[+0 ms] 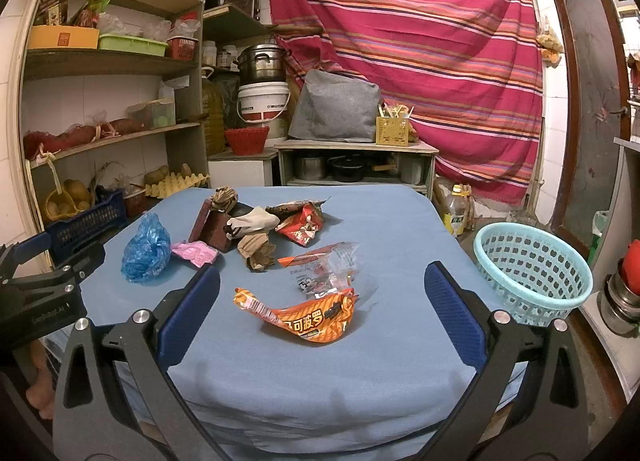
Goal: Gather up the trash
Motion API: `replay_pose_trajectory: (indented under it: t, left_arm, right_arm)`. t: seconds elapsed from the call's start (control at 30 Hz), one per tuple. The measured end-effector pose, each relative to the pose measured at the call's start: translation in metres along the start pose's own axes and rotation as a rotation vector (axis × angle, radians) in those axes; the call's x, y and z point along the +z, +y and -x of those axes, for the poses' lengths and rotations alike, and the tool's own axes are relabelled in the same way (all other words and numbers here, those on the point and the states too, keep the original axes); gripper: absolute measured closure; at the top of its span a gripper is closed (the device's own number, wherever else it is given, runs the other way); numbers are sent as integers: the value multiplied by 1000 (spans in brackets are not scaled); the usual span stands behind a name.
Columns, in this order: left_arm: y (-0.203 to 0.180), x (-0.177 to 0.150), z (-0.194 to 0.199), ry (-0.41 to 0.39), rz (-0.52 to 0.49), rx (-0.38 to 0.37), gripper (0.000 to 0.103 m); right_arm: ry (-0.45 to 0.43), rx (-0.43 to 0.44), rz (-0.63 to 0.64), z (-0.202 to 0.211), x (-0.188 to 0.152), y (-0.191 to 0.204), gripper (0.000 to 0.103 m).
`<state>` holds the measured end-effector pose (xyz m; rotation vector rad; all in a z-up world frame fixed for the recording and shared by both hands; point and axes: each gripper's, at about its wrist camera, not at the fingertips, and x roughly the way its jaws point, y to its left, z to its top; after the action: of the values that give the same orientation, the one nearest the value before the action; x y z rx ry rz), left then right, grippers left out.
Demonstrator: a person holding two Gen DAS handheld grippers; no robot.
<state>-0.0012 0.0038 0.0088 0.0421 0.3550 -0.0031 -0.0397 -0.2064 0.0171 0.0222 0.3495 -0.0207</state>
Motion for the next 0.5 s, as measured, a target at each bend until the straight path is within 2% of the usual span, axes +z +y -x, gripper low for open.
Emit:
replay_pose_trajectory:
  t: [0.5]
  left_arm:
    - [0, 0, 0, 2, 2, 0, 4]
  right_arm:
    - [0, -2, 3, 0, -1, 1, 4]
